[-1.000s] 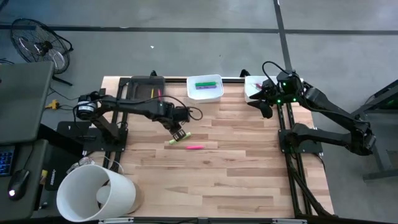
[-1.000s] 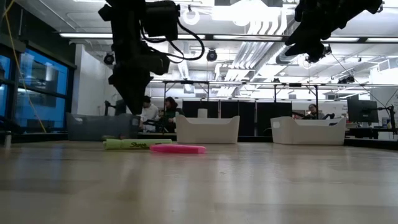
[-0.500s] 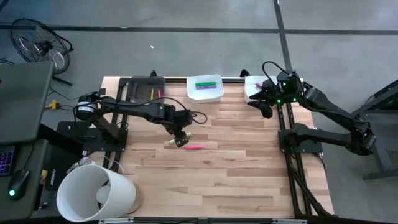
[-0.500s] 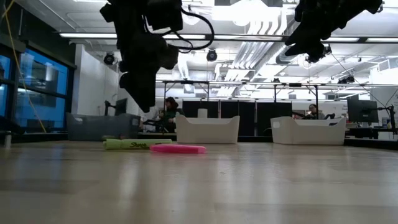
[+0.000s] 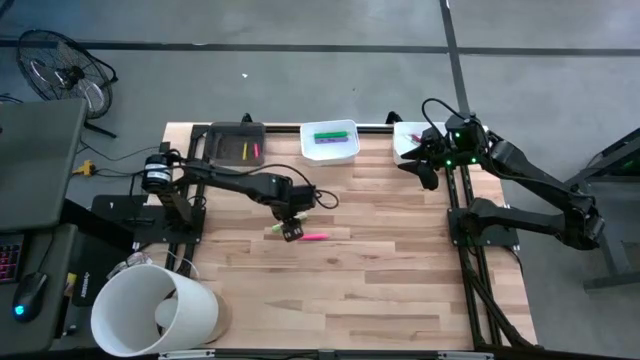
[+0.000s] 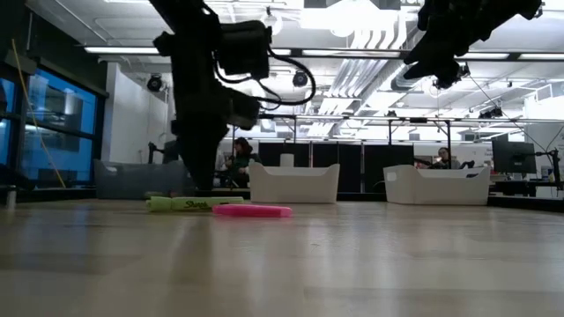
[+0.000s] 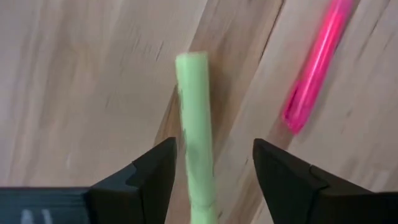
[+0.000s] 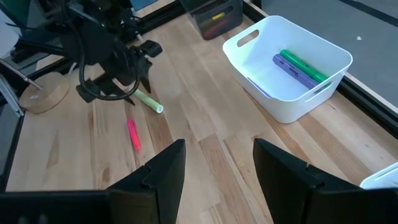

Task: Pick & Place Markers
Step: Put the light green highlighter pen into the left white bin

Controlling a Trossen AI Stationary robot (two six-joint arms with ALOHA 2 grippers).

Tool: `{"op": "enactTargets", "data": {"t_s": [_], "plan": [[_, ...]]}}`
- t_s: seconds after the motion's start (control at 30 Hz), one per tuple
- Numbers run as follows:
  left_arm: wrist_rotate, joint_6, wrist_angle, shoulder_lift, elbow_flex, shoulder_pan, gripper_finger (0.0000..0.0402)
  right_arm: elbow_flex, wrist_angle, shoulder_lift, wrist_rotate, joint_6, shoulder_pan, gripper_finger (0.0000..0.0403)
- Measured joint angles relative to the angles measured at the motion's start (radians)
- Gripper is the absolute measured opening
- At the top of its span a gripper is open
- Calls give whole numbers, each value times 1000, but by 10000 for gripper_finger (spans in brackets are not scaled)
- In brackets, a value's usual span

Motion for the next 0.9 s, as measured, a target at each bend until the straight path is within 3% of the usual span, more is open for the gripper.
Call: {"op": "enactTargets", "data": {"t_s": [0.57, 0.9], "plan": [[-21, -26, 9, 108, 5, -1, 206, 0, 0, 0, 4, -8, 0, 179], [-31, -27, 7, 111, 3, 1, 124, 0, 0, 0, 4, -12, 0, 179]]}}
